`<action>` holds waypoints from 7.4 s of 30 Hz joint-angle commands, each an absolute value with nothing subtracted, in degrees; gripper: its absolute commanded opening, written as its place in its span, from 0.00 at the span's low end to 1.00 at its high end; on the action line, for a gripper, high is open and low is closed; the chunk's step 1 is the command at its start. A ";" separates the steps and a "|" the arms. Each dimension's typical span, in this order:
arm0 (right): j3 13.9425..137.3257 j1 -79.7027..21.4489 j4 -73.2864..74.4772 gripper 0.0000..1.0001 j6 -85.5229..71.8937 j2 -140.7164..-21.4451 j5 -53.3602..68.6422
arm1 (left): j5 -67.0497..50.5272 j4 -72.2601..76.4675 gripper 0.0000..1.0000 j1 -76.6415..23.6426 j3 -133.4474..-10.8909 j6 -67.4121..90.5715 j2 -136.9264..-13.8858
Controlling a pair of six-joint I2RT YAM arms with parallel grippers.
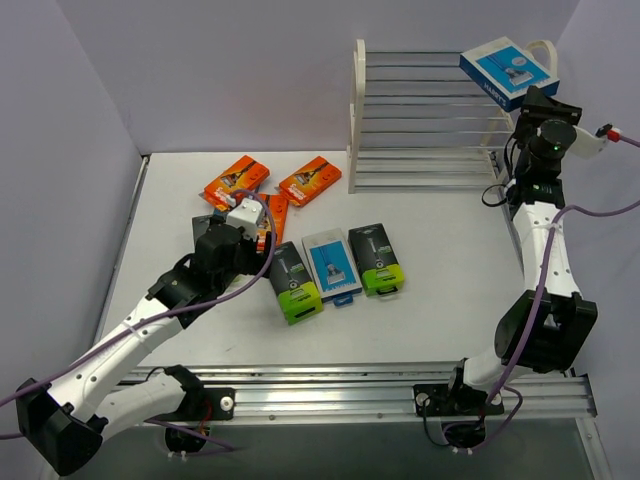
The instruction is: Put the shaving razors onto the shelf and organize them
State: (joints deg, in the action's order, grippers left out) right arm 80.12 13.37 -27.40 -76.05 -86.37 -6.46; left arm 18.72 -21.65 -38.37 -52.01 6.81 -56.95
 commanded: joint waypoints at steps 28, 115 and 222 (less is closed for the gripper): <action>79.36 8.44 -38.23 0.12 -74.71 -92.37 -25.57 | 16.79 -19.95 0.94 -40.25 -52.91 7.03 -58.97; 89.73 12.66 -28.21 0.56 -67.41 -95.45 -0.97 | 16.44 -25.05 0.94 -39.99 -56.34 5.36 -60.73; 78.50 21.01 -25.49 0.85 -63.38 -82.81 13.27 | 21.62 -26.37 0.94 -39.99 -56.95 4.39 -62.84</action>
State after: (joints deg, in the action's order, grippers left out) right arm 80.44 20.69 -24.38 -66.70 -89.03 10.26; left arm 19.51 -26.87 -40.03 -54.50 5.04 -64.75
